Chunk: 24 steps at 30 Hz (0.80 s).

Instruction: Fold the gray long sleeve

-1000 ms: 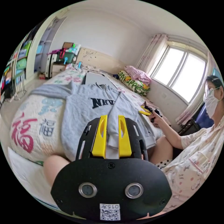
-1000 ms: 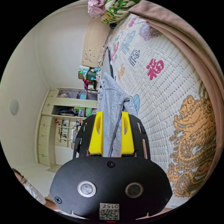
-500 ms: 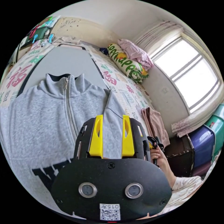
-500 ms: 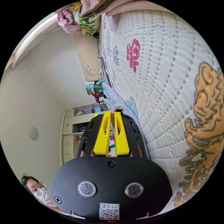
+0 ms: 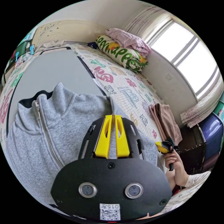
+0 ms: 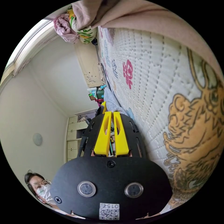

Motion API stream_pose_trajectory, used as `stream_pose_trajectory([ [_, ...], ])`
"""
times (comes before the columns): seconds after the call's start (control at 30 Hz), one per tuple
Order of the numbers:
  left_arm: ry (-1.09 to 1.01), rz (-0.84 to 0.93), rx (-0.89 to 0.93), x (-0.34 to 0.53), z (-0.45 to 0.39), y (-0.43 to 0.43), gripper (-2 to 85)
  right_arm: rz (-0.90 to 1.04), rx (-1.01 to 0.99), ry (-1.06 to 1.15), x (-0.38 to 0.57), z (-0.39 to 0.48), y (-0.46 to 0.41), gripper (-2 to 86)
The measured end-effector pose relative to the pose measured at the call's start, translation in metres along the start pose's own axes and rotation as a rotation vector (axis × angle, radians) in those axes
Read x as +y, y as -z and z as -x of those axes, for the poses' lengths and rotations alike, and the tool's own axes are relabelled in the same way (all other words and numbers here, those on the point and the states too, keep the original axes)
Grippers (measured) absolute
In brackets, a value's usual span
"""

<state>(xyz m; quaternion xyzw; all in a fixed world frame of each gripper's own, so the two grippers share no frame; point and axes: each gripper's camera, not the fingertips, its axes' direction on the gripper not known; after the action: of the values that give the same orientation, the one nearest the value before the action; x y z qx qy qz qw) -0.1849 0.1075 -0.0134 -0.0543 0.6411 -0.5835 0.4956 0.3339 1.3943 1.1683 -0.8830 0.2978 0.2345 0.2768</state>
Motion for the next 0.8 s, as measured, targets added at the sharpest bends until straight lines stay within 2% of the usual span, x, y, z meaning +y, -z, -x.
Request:
stream_pose_trajectory([
  [0.17,-0.006,0.111,-0.091,-0.027,-0.007,-0.053,2.6,-0.046,0.079,0.013,-0.011,-0.024,-0.007,0.5],
  [0.27,0.082,0.04,0.024,-0.011,0.022,-0.04,3.4,-0.049,0.079,0.015,-0.013,-0.046,-0.013,0.5],
  [0.4,0.086,-0.061,0.045,0.036,0.051,0.023,4.4,-0.082,0.062,0.014,-0.005,-0.083,-0.017,0.5],
  [0.5,0.045,-0.021,0.09,0.102,0.068,0.083,5.1,-0.129,0.045,0.031,0.011,-0.12,-0.021,0.4],
  [0.57,0.036,0.007,0.079,0.18,0.069,0.135,5.7,-0.164,0.067,0.056,0.025,-0.152,-0.023,0.1],
  [0.8,0.157,0.093,0.068,0.388,0.056,0.227,6.8,-0.245,0.196,0.24,0.072,-0.231,-0.013,-0.4],
])
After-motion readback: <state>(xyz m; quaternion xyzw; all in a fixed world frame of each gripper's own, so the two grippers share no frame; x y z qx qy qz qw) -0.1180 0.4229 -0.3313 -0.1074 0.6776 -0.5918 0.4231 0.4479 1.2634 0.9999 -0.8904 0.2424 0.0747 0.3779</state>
